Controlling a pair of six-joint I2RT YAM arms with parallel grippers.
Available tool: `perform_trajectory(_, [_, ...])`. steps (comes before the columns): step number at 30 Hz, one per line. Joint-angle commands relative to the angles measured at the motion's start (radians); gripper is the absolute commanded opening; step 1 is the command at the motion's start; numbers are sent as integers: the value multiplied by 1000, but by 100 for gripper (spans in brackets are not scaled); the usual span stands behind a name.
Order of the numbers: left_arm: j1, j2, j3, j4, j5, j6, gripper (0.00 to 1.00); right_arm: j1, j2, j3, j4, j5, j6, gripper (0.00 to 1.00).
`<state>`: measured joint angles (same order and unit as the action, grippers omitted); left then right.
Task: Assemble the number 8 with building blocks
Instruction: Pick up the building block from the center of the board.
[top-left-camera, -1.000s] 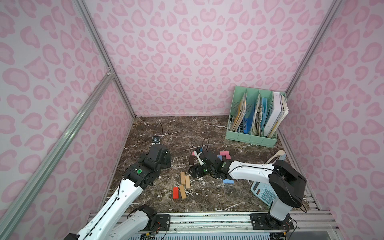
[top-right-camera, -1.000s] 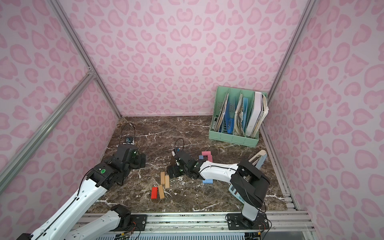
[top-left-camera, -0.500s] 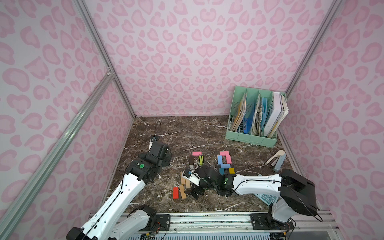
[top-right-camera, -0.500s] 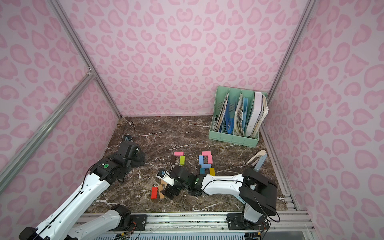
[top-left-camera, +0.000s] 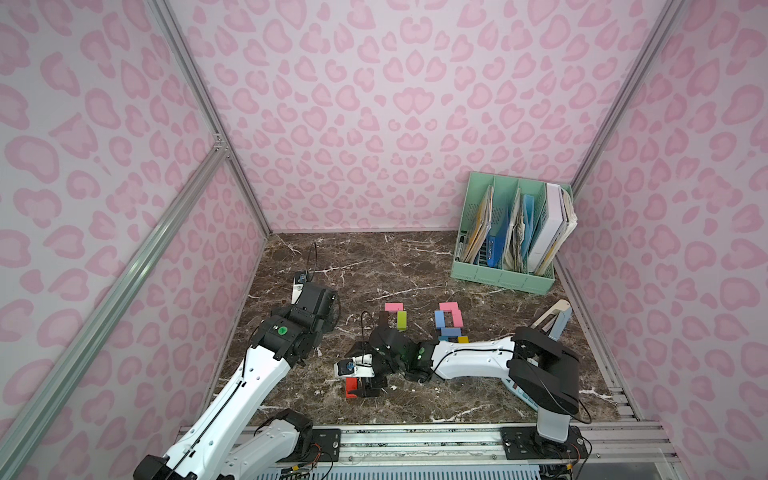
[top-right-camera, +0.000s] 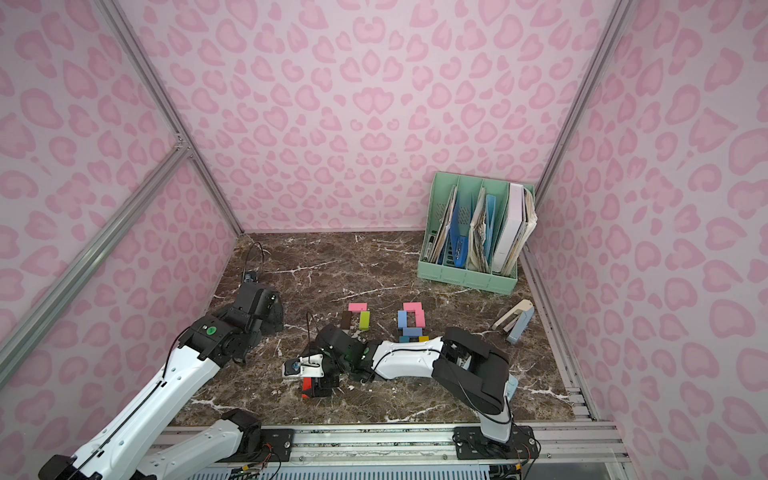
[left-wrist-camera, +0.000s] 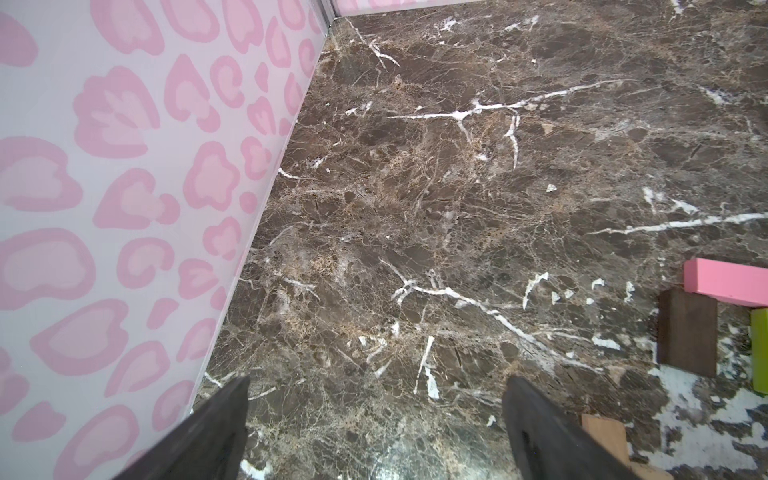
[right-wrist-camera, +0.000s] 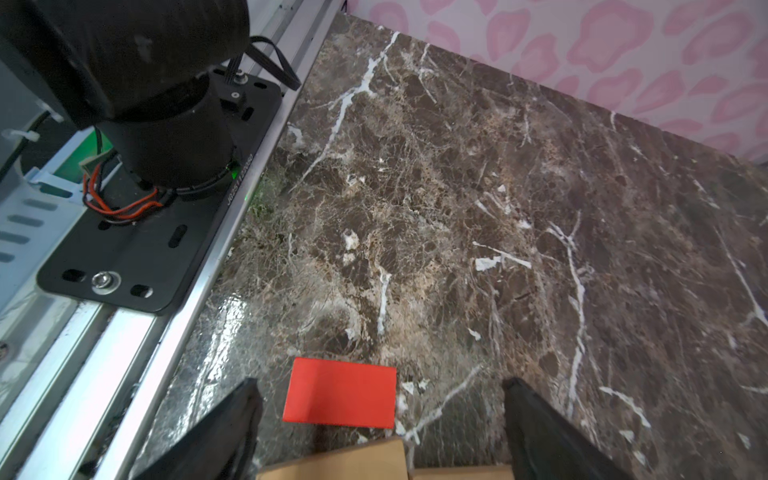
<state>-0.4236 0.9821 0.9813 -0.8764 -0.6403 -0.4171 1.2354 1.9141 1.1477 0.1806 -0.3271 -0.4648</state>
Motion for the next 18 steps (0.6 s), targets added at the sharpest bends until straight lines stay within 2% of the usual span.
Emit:
perform_trajectory(1, [2,-3,0,-13,-19,-10,99,7,43,54,-121,-22,-53,91])
perform_trajectory(6, [2,-4,0,-15,-28,-11,99,18,109,127,-229,10,-62,88])
perform_trajectory(18, [2,-6,-3,-15,-33,-6,99,30,207,246,-331,102,9,82])
